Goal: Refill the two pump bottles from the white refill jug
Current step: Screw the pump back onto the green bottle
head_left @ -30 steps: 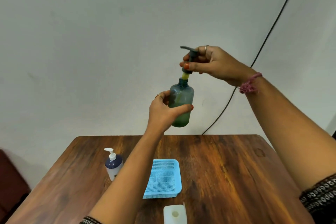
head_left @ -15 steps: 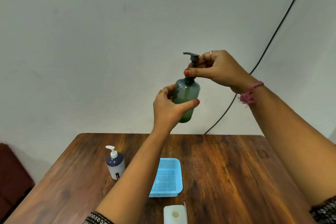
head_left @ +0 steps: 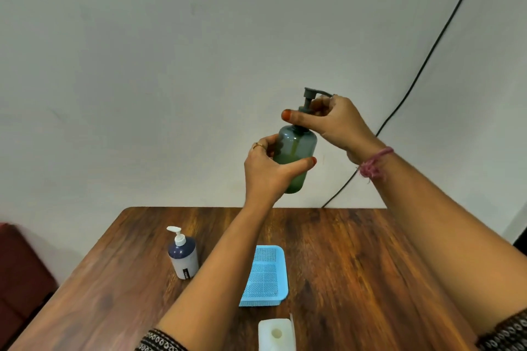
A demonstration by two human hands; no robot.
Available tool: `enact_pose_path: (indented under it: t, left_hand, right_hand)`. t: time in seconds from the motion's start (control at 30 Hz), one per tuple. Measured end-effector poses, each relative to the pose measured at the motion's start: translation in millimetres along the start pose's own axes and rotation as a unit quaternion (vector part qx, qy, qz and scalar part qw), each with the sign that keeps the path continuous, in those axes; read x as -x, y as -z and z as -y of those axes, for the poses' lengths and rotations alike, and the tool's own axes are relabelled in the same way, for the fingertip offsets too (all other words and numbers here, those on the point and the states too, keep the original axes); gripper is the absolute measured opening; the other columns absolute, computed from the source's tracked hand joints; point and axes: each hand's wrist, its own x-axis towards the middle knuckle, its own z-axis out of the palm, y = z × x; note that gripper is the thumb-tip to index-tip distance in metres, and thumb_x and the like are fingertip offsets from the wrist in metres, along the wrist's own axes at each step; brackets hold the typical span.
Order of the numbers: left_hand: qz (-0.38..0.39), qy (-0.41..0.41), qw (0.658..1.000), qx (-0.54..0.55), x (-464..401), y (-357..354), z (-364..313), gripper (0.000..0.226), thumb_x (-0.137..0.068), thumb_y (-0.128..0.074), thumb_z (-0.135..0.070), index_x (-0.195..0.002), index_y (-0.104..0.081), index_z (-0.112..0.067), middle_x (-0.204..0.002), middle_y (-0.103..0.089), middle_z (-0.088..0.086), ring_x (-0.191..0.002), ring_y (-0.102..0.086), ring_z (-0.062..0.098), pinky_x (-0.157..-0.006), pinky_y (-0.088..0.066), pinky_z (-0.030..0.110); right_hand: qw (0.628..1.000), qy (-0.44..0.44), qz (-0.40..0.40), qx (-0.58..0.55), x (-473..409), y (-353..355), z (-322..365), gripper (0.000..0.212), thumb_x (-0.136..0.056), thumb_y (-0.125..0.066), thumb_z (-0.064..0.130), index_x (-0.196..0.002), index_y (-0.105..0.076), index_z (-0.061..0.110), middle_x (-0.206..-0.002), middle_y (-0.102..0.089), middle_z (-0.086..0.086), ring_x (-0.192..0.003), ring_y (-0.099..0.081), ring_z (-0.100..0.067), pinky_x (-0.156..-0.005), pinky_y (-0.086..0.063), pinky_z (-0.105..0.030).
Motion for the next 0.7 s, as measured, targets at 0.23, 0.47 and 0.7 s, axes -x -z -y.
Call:
enact_pose_path:
  t: [0.23, 0.47, 0.7]
  left_hand:
    - [0.0, 0.012, 1.0, 0.012, -2, -1, 2, 0.076, -0.062, -0.087, -0.033, -0.127, -0.05, -0.019, -0.116, -0.053, -0.009, -0.099, -0.053, 0.006, -0.068, -0.041, 0.006]
    - [-0.002, 0.014, 1.0, 0.013, -2, -5, 3, 0.077, -0.063, -0.086, -0.033, -0.128, -0.049, -0.018, -0.115, -0.052, -0.01, -0.1, -0.053, 0.007, -0.067, -0.04, 0.003]
    - [-0.009, 0.011, 1.0, 0.007, -1, -7, 5, 0.077, -0.061, -0.087, -0.034, -0.126, -0.05, -0.019, -0.114, -0.053, -0.009, -0.099, -0.053, 0.006, -0.069, -0.041, 0.005]
  right_hand:
    - [0.985, -0.057, 0.137, -0.09, 0, 14, -6, 0.031, -0.084, -0.069, 0.026, -0.112, -0.068, 0.015, -0.105, -0.072, 0.007, -0.097, -0.062, 0.004, -0.077, -0.038, -0.02]
    - [0.989, -0.055, 0.103, -0.089, 1, 3, -12, 0.053, -0.067, -0.073, 0.046, -0.112, -0.063, 0.02, -0.11, -0.068, 0.008, -0.105, -0.06, -0.006, -0.086, -0.043, -0.028]
    - [0.993, -0.037, 0.074, -0.089, -2, 2, -14, 0.039, -0.074, -0.077, 0.03, -0.107, -0.064, 0.014, -0.099, -0.067, 0.006, -0.093, -0.063, -0.003, -0.07, -0.045, -0.013]
